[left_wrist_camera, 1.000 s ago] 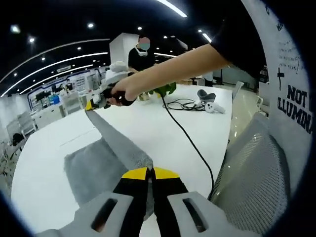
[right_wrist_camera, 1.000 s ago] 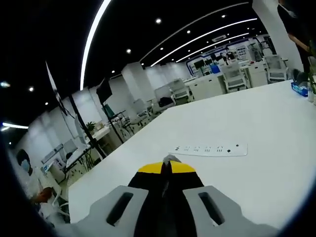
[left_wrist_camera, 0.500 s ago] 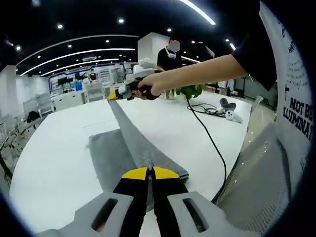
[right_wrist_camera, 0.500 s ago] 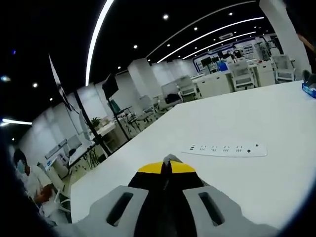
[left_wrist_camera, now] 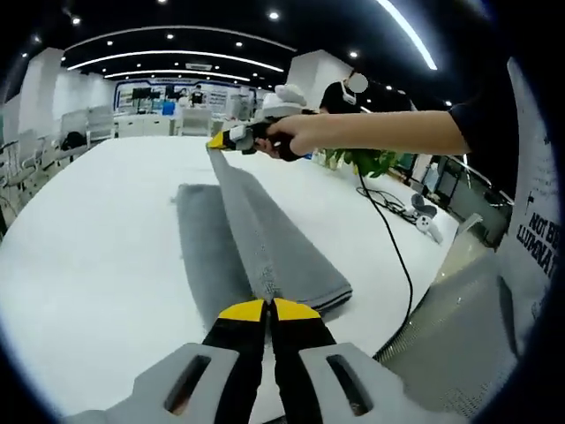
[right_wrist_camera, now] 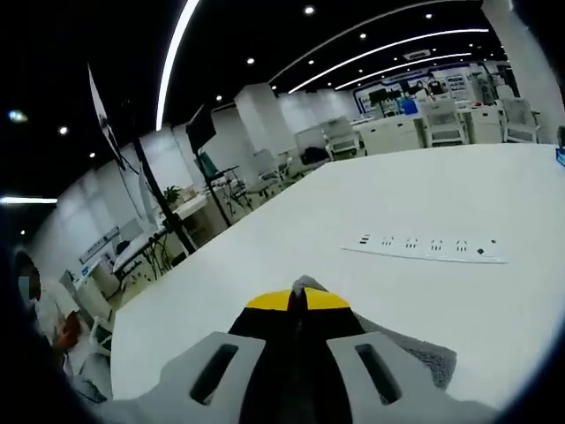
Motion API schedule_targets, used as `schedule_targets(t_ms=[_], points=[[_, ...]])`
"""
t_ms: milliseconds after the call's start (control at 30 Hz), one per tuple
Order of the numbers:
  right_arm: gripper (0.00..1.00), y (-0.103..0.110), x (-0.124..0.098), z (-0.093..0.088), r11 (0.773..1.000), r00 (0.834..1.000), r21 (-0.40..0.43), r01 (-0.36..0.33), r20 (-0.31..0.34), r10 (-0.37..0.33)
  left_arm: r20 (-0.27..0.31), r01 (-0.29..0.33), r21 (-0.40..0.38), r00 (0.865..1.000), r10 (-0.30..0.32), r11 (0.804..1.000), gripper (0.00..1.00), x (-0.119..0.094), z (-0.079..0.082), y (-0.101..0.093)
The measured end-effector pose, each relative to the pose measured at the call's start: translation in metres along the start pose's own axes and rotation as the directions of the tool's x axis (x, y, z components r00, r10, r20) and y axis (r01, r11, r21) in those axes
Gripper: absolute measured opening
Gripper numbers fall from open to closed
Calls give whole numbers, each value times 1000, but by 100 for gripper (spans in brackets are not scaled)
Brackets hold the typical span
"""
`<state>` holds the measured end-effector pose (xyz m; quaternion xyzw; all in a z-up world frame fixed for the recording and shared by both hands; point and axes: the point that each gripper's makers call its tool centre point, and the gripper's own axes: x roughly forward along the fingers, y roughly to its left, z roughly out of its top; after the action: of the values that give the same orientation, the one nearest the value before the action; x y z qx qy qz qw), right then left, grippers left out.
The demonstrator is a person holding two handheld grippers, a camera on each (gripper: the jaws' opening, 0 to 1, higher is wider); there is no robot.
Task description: Fold the towel on the table until its edges align and the towel forms a compact rectangular stack.
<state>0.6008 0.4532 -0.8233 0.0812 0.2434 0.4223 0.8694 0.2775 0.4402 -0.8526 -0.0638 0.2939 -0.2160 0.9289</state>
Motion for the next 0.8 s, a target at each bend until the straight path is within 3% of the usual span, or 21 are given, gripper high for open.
schedule_targets(t_ms=[167, 433, 800], points=[[0, 0, 13, -16, 1000, 999, -15, 22, -34, -22, -50, -30, -108, 998, 25, 994, 2, 3, -17, 14], [1, 5, 38, -34, 999, 997, -40, 23, -79, -26, -88, -53, -147, 995, 41, 988, 2, 1, -29, 19], [3, 14, 49, -61, 989, 988, -148, 12, -153, -35, -173, -73, -182, 984, 41, 981, 2, 2, -49, 27]])
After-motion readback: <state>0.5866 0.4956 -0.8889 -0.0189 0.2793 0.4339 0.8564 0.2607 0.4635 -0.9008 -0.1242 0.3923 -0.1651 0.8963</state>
